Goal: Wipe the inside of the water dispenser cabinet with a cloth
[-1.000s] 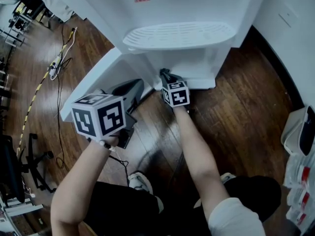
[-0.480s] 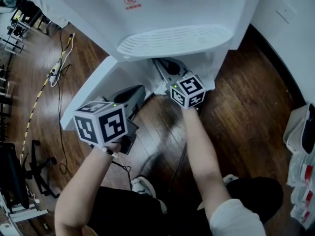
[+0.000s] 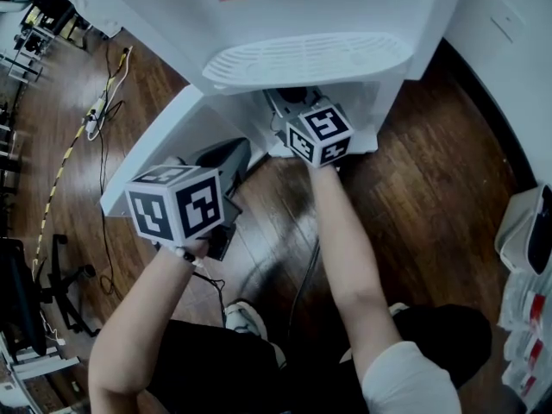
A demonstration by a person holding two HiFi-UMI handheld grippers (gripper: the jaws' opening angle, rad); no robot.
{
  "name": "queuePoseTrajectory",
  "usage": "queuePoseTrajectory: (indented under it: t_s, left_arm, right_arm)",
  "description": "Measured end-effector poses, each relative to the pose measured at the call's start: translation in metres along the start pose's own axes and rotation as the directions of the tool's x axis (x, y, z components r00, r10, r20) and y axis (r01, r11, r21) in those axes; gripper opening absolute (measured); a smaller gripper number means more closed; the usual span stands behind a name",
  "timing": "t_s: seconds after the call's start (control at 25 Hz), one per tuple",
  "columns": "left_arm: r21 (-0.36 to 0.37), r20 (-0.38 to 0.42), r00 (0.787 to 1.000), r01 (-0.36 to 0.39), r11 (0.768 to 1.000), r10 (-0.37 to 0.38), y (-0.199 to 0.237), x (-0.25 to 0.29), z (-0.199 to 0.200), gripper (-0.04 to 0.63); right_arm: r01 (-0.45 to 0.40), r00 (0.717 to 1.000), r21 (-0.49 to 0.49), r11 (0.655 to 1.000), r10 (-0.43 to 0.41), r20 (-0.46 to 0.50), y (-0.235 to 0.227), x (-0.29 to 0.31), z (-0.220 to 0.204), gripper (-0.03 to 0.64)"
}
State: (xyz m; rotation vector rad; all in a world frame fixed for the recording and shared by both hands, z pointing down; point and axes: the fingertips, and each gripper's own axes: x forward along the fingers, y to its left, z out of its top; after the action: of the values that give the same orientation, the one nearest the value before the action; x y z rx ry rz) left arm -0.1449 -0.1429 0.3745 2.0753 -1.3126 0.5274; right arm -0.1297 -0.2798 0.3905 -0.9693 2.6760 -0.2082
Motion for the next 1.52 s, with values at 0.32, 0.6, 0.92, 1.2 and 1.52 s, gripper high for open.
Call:
queuePoseTrajectory:
  t_s: [0.32, 0.6, 0.92, 1.2, 1.52]
  left_arm:
    - [-0.014, 0.001, 1.0, 0.012, 1.0, -0.012, -0.001, -0.005, 0.001, -0.003]
    - [-0.029, 0.007, 1.0, 0.022, 0.999, -0.022, -0.001, -0.008, 0.002, -0.003]
    - [-0.057, 0.022, 1.0, 0.012, 0.998, -0.011, 0.005, -0.018, 0.004, -0.003]
    - [-0.045, 0.033, 0.999, 0.019, 0.999, -0.018, 0.004, -0.023, 0.007, -0.003]
    - [-0.044, 0.034, 0.999, 0.03, 0.999, -0.028, 0.001, -0.023, 0.008, -0.003]
  right_arm:
    - [0.124, 0.968, 0.129, 0.984, -0.091, -0.233, -0.029, -0.015, -0.086, 0.037]
    - [0.202, 0.891, 0.131, 0.971, -0.126, -0.436, -0.041, -0.014, -0.153, 0.037]
    - [0.235, 0.833, 0.075, 0.969, -0.161, -0.529, -0.058, -0.004, -0.173, 0.038]
    - [0.184, 0.952, 0.084, 0.979, -0.157, -0.261, -0.055, 0.009, -0.11, 0.038]
    - [0.089, 0.995, -0.011, 0.996, -0.089, -0.051, -0.033, 0.025, -0.027, 0.038]
